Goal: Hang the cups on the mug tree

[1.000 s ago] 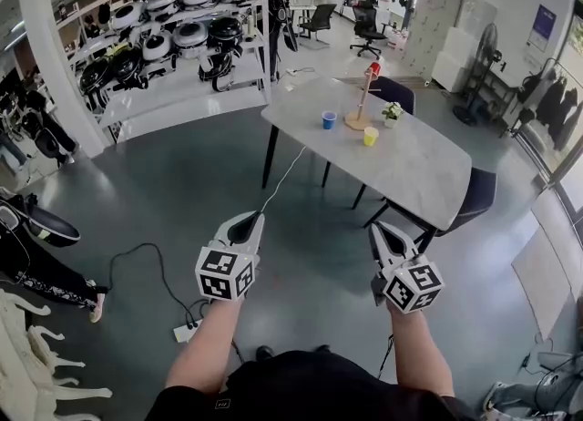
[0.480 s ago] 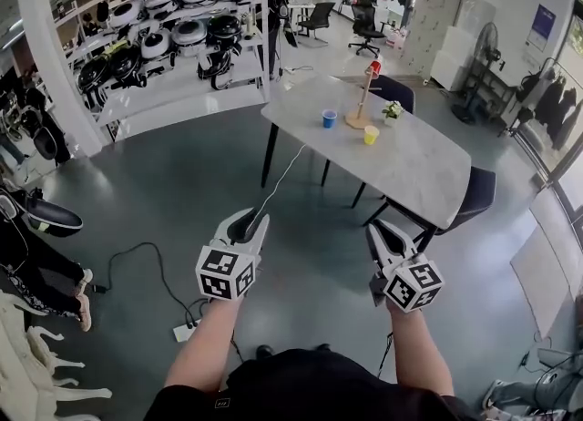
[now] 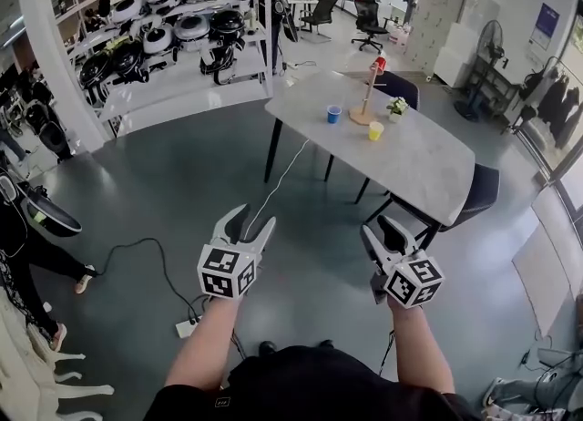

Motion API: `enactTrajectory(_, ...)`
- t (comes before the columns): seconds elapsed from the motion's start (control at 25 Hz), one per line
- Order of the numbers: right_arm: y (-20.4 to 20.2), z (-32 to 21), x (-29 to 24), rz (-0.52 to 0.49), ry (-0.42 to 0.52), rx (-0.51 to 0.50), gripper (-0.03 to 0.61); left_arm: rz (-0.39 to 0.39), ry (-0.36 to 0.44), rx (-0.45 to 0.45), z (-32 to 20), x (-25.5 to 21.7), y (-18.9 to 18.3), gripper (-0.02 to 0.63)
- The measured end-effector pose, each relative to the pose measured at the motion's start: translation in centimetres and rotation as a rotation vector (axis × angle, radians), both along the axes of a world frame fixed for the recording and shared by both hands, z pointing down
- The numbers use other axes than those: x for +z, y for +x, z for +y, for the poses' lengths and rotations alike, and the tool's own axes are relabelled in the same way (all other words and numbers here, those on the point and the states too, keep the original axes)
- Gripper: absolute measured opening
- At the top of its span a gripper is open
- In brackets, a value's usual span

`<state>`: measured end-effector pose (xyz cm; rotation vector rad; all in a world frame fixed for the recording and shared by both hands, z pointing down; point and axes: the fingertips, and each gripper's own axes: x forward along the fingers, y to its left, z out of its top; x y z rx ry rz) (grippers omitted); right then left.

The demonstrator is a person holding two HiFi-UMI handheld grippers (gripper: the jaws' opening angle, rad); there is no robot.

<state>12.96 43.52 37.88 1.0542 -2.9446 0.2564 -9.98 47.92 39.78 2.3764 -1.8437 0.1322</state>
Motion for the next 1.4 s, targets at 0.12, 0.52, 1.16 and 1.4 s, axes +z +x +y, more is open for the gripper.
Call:
enactTrajectory(0.12,-0.7,0.4,0.2,0.001,-0.007,-0.017,0.195,0.001,-0.005,-0.001,0.5,0.3,-0.4,0.230)
enactTrajectory(0.52,-4.3,1.8,0.9,0.010,-0.028,-0.022,0.209,0.027,-0.009,-0.043,2.8,1.1,-5.3,0.233)
enactTrajectory(1.16,-9.6,4.0,3.3,0.029,-0.062,-0.042,0.207,0.065,-0.054,-0.041,5.4,4.2,-10.7,0.233)
enactTrajectory(1.4,-10.3,0.2,4.3,0.043,-0.065,-0.057,0.207,0.065,-0.086,-0.034,1.5,4.8,-10.3,0.233)
